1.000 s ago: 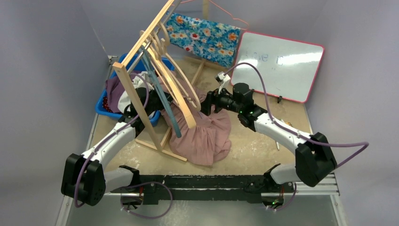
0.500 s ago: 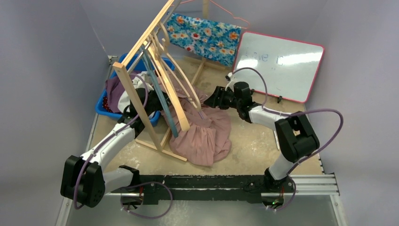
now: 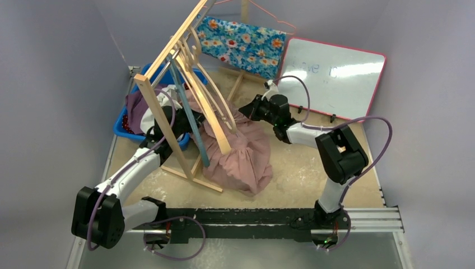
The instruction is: Remove the skirt from the hanger
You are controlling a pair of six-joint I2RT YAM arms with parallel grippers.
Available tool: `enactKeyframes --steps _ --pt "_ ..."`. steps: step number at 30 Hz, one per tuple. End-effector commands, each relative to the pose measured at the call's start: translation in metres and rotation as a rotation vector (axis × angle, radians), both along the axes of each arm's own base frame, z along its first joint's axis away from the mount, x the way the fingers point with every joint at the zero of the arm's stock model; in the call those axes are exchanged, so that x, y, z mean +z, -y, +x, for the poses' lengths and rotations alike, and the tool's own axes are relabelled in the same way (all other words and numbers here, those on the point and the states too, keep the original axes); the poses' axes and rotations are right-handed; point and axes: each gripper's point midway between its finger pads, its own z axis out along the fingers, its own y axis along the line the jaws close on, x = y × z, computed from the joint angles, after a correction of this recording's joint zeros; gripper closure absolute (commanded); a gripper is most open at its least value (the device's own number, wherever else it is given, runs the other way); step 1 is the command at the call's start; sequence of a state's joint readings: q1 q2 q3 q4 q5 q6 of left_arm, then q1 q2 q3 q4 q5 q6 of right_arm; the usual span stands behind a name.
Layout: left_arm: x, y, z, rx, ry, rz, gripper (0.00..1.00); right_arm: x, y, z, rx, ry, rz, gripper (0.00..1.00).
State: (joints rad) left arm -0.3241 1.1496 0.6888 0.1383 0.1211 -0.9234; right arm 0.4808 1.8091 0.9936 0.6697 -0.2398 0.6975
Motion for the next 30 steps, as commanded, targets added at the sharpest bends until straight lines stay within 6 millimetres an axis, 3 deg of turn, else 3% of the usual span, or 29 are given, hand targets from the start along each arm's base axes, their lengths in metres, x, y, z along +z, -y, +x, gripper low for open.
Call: enactKeyframes --steps 1,6,14,23,25,30 --pt "0.035 -0.004 0.003 0.026 0.102 -0.007 1.0 0.069 -0.002 -0.012 0.013 0.203 0.077 1.0" --pt "0.057 -0.005 0.006 0.036 0.145 -0.011 1.0 0.114 0.006 -0.046 0.143 0.387 -0.02 1.0" --pt "0.084 0.005 0.002 -0.015 0.191 -0.07 1.0 0.129 0.032 -0.078 0.182 0.481 -0.23 1.0" --pt "0.093 0.029 0.014 -0.107 0.193 -0.144 1.0 0.121 -0.006 -0.13 0.475 0.541 -0.237 1.0" --pt "0.093 0.023 0.018 -0.066 0.188 -0.132 1.0 0.121 -0.008 -0.136 0.489 0.544 -0.229 1.0" --pt "0.086 -0.017 0.032 0.144 0.153 0.004 1.0 0.132 0.001 -0.162 0.499 0.6 -0.159 1.0"
